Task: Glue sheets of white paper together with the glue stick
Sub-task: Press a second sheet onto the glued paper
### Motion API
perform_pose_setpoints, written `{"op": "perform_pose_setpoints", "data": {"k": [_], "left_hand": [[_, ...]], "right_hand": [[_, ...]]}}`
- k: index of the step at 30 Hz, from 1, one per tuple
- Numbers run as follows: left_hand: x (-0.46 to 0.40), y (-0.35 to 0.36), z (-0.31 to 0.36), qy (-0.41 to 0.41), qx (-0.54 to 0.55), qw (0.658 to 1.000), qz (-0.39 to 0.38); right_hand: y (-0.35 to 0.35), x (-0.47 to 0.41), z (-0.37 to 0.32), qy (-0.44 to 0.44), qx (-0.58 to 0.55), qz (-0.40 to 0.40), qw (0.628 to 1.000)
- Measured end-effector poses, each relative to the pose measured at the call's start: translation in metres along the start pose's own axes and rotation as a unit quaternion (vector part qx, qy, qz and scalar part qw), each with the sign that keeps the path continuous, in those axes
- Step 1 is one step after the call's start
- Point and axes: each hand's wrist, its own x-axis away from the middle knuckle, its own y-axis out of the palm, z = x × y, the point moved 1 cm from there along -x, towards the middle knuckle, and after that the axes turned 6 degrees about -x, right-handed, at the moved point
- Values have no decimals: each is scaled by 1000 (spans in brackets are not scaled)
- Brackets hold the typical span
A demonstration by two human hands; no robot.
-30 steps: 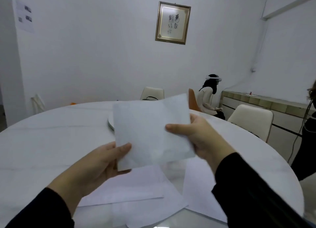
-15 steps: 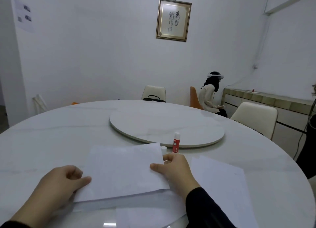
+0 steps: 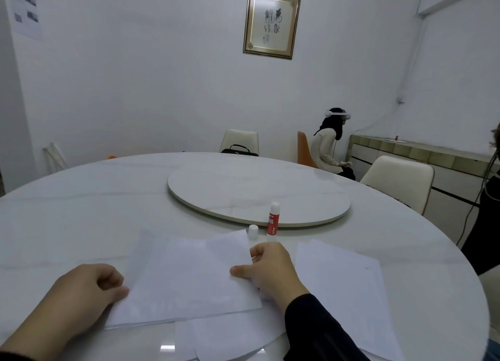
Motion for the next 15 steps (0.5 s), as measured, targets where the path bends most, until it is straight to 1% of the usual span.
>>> {"op": "perform_pose_setpoints", "data": {"k": [6, 15], "left_hand": [[3, 0, 2, 16, -37, 999, -1], [7, 3, 3, 19, -53, 998, 18]], "right_hand": [[0, 2, 0, -11, 16, -17, 1000], [-2, 3, -2, -11, 28, -19, 999]]}}
